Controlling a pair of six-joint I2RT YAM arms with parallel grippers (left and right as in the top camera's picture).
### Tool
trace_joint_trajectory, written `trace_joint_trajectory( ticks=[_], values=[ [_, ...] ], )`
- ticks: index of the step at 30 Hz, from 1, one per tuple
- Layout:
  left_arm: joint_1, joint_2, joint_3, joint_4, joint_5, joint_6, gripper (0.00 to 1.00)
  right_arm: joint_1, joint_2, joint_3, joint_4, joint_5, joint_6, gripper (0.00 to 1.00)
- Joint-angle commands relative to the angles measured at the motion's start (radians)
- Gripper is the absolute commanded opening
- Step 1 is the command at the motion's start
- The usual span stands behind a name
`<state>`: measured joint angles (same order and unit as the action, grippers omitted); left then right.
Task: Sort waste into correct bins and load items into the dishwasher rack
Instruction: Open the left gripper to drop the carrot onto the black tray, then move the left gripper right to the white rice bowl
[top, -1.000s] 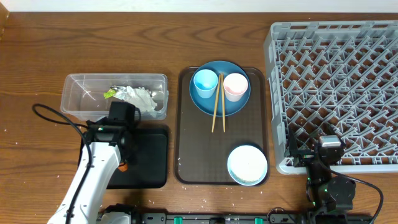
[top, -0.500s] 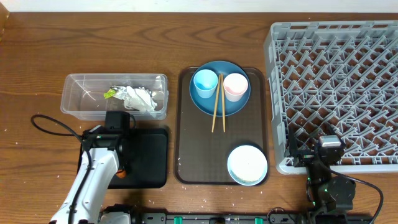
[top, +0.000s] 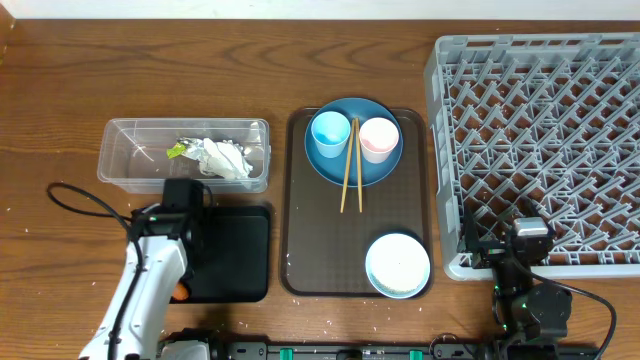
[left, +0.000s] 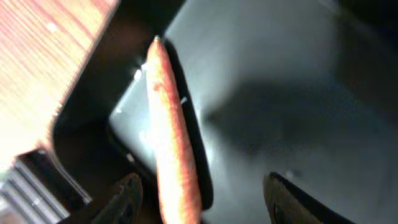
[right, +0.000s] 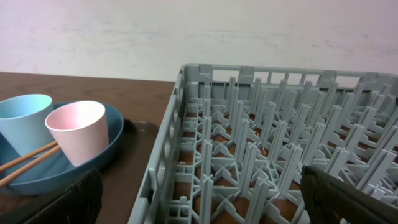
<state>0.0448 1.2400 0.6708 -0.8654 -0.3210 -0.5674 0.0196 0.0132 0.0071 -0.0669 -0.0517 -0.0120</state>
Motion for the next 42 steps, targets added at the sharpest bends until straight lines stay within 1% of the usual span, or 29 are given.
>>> trace_joint_trajectory(
  ticks=[1, 3, 5, 8, 10, 11, 12, 13, 15, 19, 24, 29, 35, 39, 42],
  values=[
    [0.005, -0.031, 0.123, -0.058, -0.004, 0.025, 0.65, -0.003, 0.001, -0.002, -0.004, 0.000, -0.004, 0.99],
    [0.004, -0.049, 0.184, -0.104, 0.009, 0.025, 0.65, -0.003, 0.001, -0.002, -0.004, -0.001, -0.004, 0.99],
    [0.004, -0.074, 0.244, -0.146, 0.069, 0.025, 0.65, -0.003, 0.001, -0.002, -0.004, -0.001, -0.004, 0.99],
    [0.004, -0.117, 0.315, -0.185, 0.262, 0.030, 0.65, -0.003, 0.001, -0.002, -0.004, -0.001, -0.004, 0.99],
    [0.001, -0.150, 0.328, -0.179, 0.453, 0.071, 0.64, -0.003, 0.001, -0.002, -0.004, -0.001, -0.004, 0.99],
    [-0.004, -0.166, 0.328, -0.172, 0.535, 0.090, 0.63, -0.003, 0.001, -0.002, -0.004, -0.001, -0.004, 0.99],
    [-0.014, -0.180, 0.328, -0.171, 0.604, 0.099, 0.60, -0.003, 0.001, -0.002, -0.004, 0.000, -0.004, 0.99],
    [-0.031, -0.191, 0.328, -0.173, 0.653, 0.101, 0.59, -0.003, 0.001, -0.002, -0.004, -0.001, -0.004, 0.99],
    [-0.077, -0.204, 0.328, -0.177, 0.695, 0.100, 0.56, -0.003, 0.001, -0.002, -0.004, -0.001, -0.004, 0.99],
    [-0.210, -0.208, 0.328, -0.177, 0.698, 0.090, 0.50, -0.003, 0.001, -0.002, -0.004, -0.001, -0.004, 0.99],
    [-0.398, -0.195, 0.328, -0.131, 0.695, 0.013, 0.50, -0.003, 0.001, -0.002, -0.004, 0.000, -0.004, 0.99],
    [-0.599, -0.153, 0.328, -0.012, 0.683, -0.059, 0.49, -0.003, 0.001, -0.002, -0.004, -0.001, -0.004, 0.99],
    [-0.826, -0.042, 0.327, 0.092, 0.534, -0.161, 0.49, -0.003, 0.001, -0.002, -0.004, -0.001, -0.004, 0.99],
    [-0.945, 0.068, 0.327, 0.183, 0.525, -0.164, 0.49, -0.003, 0.001, -0.002, -0.004, -0.001, -0.004, 0.99],
    [-1.002, 0.150, 0.327, 0.240, 0.501, -0.164, 0.49, -0.003, 0.001, -0.002, -0.004, -0.001, -0.004, 0.99]
  ],
)
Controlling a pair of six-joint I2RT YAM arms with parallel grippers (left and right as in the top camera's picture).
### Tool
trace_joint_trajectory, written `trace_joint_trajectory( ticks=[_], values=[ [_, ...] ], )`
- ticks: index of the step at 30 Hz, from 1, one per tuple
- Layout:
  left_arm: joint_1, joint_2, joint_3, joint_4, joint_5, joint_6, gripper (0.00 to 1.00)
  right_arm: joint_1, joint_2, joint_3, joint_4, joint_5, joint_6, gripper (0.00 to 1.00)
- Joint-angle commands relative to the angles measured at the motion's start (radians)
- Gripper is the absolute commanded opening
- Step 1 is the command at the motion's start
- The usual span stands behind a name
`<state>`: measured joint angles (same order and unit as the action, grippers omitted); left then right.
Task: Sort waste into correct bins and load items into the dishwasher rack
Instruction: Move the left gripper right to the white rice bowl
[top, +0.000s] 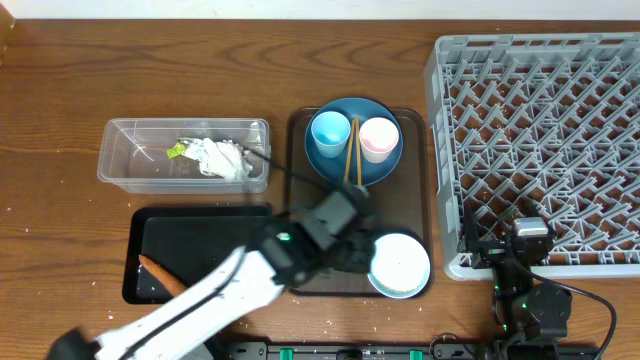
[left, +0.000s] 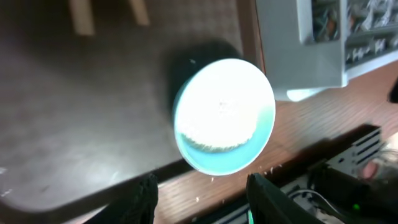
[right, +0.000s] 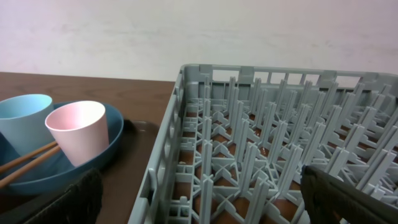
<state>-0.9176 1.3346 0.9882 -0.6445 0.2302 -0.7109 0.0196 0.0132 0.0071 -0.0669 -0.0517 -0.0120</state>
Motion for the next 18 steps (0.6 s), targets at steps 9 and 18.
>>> trace_joint_trajectory(
  ticks=[9, 18],
  values=[
    [-0.077, 0.218, 0.010, 0.061, -0.064, -0.021, 0.50, -0.003, 0.001, -0.002, -0.004, -0.001, -0.004, 0.99],
    [-0.077, 0.286, 0.009, 0.086, -0.068, -0.021, 0.49, -0.003, 0.001, -0.002, -0.004, -0.001, -0.004, 0.99]
  ],
)
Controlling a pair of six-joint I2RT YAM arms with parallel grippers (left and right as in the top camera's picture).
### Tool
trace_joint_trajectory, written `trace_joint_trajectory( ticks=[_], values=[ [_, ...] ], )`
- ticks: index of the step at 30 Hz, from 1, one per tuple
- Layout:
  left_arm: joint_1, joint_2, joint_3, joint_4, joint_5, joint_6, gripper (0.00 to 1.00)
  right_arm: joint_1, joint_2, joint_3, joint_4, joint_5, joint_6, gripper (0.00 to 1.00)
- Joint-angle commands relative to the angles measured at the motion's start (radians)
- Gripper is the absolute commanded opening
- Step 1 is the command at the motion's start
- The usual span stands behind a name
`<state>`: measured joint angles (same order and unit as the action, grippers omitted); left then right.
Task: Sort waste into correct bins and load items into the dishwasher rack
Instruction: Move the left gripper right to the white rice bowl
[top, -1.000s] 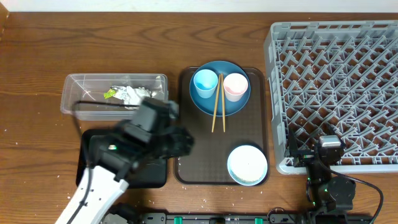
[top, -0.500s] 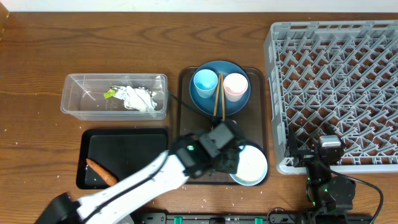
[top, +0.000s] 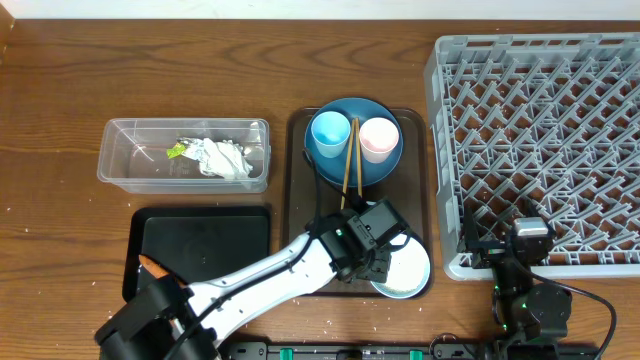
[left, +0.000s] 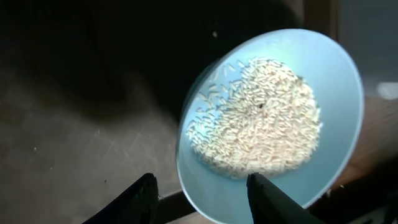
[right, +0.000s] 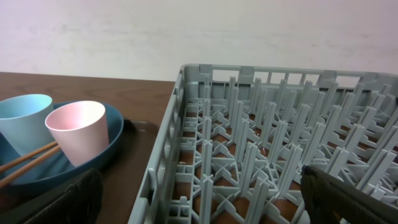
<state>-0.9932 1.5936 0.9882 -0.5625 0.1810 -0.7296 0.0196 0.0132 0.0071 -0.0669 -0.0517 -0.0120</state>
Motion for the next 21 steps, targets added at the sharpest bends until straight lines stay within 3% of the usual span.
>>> trace_joint_trajectory(
  ticks=[1, 5, 8, 13, 21],
  values=[
    [-0.002, 0.036, 0.009, 0.004, -0.018, -0.002, 0.50, -0.003, 0.001, -0.002, -0.004, -0.001, -0.004, 0.99],
    [-0.002, 0.078, 0.008, 0.004, -0.018, -0.002, 0.49, -0.003, 0.001, -0.002, -0.004, -0.001, -0.004, 0.99],
    [-0.002, 0.100, 0.008, 0.004, -0.018, -0.002, 0.36, -0.003, 0.001, -0.002, -0.004, 0.000, -0.004, 0.99],
    [0.003, 0.091, 0.008, -0.002, -0.021, 0.009, 0.28, -0.003, 0.001, -0.002, -0.004, -0.001, -0.004, 0.99],
    [0.033, 0.051, 0.008, -0.169, -0.252, 0.018, 0.24, -0.003, 0.001, -0.002, -0.004, -0.001, -0.004, 0.99]
  ],
)
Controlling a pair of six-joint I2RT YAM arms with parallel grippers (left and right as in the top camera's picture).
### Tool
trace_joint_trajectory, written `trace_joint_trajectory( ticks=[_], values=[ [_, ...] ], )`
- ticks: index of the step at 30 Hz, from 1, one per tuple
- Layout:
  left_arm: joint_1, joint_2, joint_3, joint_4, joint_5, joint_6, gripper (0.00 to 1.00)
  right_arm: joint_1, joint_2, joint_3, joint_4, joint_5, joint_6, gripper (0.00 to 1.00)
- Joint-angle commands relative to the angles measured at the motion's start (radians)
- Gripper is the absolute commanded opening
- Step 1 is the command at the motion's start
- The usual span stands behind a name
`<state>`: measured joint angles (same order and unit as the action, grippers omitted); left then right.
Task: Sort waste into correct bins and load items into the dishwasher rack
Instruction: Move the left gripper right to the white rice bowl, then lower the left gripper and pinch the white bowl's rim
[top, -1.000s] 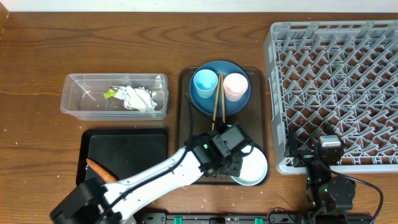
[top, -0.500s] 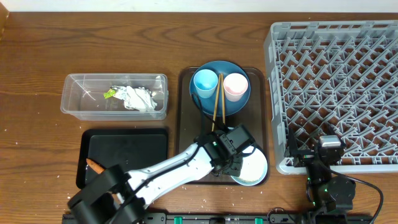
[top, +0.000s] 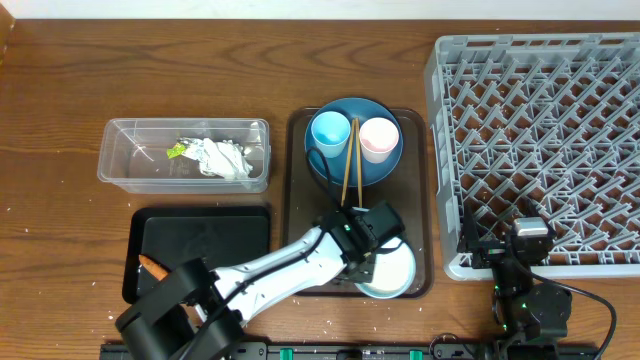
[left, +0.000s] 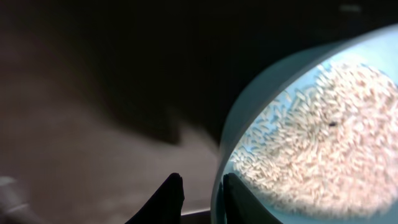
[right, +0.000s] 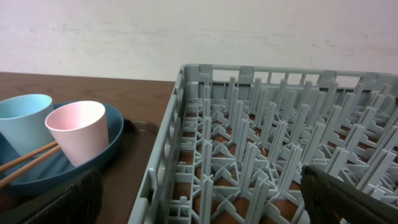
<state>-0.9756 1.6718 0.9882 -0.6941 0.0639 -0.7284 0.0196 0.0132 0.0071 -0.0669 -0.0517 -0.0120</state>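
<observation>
A light blue bowl of rice (top: 397, 272) sits at the near end of the brown tray (top: 300, 200). My left gripper (top: 362, 262) is down at the bowl's left edge. In the left wrist view, the left gripper (left: 202, 199) is shut on the rim of the bowl (left: 311, 124), with one finger over the rice and one outside. At the tray's far end a blue plate (top: 380, 170) holds a blue cup (top: 328, 133), a pink cup (top: 378, 138) and chopsticks (top: 349, 175). My right gripper (right: 199, 205) stands open and empty by the grey dishwasher rack (top: 540, 130).
A clear bin (top: 130, 165) with crumpled paper waste (top: 220, 157) stands left of the tray. In front of the clear bin, a black bin (top: 205, 250) holds a carrot (top: 152, 267). The rack's near left corner (right: 186, 149) is close to the right gripper.
The left gripper's fingers stood wide apart above the bowl; now they are lower and drawn in on its left rim. The bowl has shifted slightly left on the tray.
My left gripper was open over the black bin with the carrot lying in it. Then the arm reached across the tray, above the rice bowl, and later hung closer over it. Now it grips the rim. The right arm has stayed by the rack.
</observation>
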Motion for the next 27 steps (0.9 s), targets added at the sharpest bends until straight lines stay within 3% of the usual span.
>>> trace_joint_trajectory(
  ticks=[1, 14, 21, 27],
  values=[
    [0.017, -0.029, 0.008, -0.058, -0.153, 0.017, 0.24, -0.003, 0.001, -0.002, -0.004, -0.001, -0.004, 0.99],
    [0.017, -0.029, 0.008, -0.267, -0.497, 0.016, 0.25, -0.003, 0.001, -0.002, -0.004, -0.001, -0.004, 0.99],
    [0.018, -0.055, 0.011, -0.286, -0.511, 0.015, 0.27, -0.003, 0.001, -0.002, -0.004, 0.000, -0.004, 0.99],
    [0.026, -0.181, 0.024, -0.304, -0.517, 0.011, 0.32, -0.003, 0.001, -0.002, -0.004, -0.001, -0.004, 0.99]
  ],
)
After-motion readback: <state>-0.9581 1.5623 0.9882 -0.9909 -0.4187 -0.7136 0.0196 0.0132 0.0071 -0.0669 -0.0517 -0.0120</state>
